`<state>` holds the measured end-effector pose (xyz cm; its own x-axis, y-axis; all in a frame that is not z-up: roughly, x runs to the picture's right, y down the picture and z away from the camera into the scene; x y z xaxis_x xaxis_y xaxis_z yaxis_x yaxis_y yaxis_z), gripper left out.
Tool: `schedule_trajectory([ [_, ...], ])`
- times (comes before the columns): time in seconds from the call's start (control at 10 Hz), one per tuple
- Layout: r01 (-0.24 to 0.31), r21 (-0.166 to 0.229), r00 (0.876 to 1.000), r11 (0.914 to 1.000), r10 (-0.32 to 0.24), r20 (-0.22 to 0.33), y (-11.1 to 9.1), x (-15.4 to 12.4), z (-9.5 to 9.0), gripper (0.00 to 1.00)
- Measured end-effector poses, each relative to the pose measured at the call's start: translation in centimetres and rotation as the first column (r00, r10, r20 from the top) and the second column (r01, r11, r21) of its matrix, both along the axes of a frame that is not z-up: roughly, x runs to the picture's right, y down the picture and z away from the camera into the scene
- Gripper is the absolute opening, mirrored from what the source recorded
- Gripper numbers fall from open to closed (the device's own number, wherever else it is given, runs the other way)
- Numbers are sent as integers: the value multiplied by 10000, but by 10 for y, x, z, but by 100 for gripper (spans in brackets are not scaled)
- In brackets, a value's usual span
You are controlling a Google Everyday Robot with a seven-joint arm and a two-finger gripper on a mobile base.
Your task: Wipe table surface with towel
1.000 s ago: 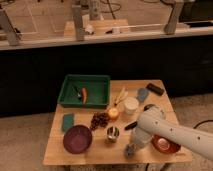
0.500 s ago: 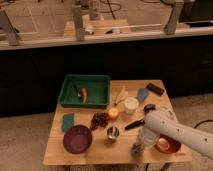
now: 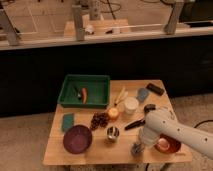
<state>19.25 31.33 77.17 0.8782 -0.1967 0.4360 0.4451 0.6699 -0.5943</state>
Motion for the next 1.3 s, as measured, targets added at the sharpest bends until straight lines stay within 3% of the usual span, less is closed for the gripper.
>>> schedule_trajectory([
  [0.2,-136,312,9999,9994,133,92,-16,-14,13,0],
  [0.4,-205,884,9993,9959,177,326,-36,-42,20,0],
  [0.6,-148,1172,9986,9930,88,516,-37,-54,22,0],
  [0.9,267,1032,9949,9943,-364,936,-24,-76,17,0],
  [1.3,824,526,9895,9952,-880,1144,6,-68,-21,0],
])
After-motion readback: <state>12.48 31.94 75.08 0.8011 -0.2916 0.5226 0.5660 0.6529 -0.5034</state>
